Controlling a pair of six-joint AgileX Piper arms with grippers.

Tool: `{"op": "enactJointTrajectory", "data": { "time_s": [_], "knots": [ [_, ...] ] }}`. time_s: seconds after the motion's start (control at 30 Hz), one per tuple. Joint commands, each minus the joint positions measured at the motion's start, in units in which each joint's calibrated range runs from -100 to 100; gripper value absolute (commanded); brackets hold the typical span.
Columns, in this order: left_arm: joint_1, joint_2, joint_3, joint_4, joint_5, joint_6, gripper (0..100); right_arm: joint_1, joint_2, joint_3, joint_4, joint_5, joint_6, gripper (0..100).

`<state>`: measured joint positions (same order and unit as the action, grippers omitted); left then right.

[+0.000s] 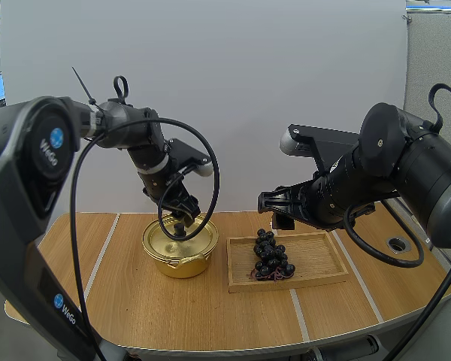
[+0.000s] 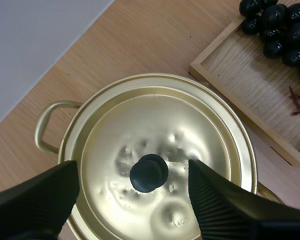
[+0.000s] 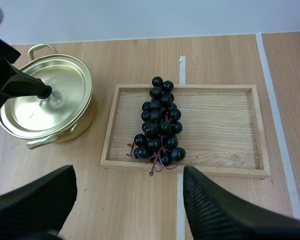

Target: Open the pot, put the grape inside, and close it

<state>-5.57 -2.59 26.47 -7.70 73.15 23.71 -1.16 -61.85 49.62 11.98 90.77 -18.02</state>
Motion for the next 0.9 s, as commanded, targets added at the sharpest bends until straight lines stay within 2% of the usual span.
{"op": "enactJointTrajectory", "data": {
  "time_s": [0.0, 0.73, 0.87],
  "knots": [
    [-0.26, 3.16, -0.61, -0.61, 0.33, 0.48, 100, -0.22, 0.04, -0.51, 0.27, 0.16, -0.17, 100],
    [-0.26, 7.69, -0.76, -1.47, -0.94, 0.23, 98, -0.22, 0.04, -0.51, 0.27, 0.16, -0.17, 100],
    [-0.26, 7.69, -0.76, -1.47, -0.94, -0.8, 15, -0.22, 0.04, -0.51, 0.27, 0.16, -0.17, 100]
  ]
}}
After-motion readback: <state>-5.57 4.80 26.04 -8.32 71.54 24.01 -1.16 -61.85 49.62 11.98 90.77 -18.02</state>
